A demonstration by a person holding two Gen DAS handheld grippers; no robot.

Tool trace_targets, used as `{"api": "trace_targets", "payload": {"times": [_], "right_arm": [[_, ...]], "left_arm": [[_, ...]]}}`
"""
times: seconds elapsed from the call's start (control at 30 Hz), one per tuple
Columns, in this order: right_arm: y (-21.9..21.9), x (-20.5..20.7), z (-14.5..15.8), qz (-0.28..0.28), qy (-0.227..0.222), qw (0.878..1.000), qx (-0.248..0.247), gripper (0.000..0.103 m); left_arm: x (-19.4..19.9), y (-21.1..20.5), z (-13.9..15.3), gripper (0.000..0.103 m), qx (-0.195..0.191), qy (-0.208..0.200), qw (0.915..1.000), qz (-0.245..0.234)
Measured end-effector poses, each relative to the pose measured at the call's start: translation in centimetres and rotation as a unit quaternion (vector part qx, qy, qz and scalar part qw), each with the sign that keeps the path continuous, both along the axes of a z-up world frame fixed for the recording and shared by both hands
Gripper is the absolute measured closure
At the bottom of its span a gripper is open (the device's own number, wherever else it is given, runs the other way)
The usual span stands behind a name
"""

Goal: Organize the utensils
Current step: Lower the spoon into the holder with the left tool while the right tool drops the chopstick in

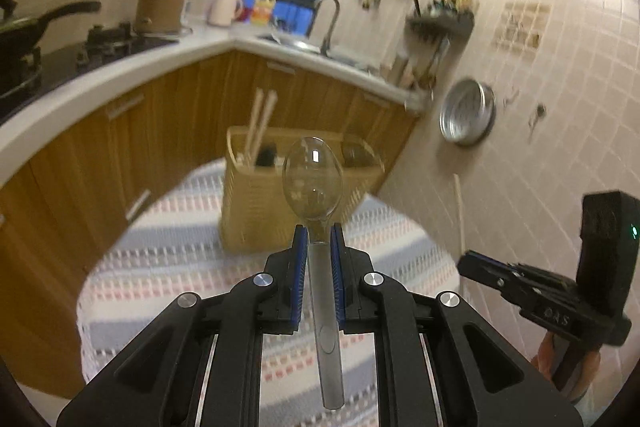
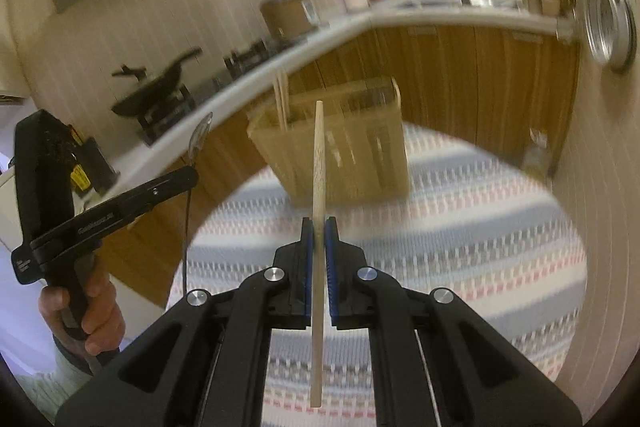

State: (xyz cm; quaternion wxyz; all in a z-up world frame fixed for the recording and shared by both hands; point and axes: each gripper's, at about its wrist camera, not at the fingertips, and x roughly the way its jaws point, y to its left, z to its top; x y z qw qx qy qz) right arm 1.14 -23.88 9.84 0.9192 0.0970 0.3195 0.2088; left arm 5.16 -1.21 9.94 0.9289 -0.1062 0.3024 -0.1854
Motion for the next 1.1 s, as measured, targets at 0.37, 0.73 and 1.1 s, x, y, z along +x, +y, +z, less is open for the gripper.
{"api": "trace_targets", "payload": {"times": [0.37, 0.73, 1.1], "right_arm": [[-0.7, 5.6, 4.3, -0.051, -0.095, 0.994, 0.033, 0.098], [-3.1, 12.8, 7.1, -0.134, -0.185, 0.972, 0.059, 0.098], [-1.8, 17.1, 4.4, -0.176, -0.243, 0.954, 0.02, 0.098]], "left_arm": [[2.9, 0.0, 4.7, 0.093, -0.019, -0.11, 0.9928, 0.042], [9.3, -0.6, 4.7, 0.093, -0.014, -0.177, 0.9803, 0.086], [13.1, -0.1, 1.7, 0.093, -0.005, -0.208, 0.9708, 0.119]]}}
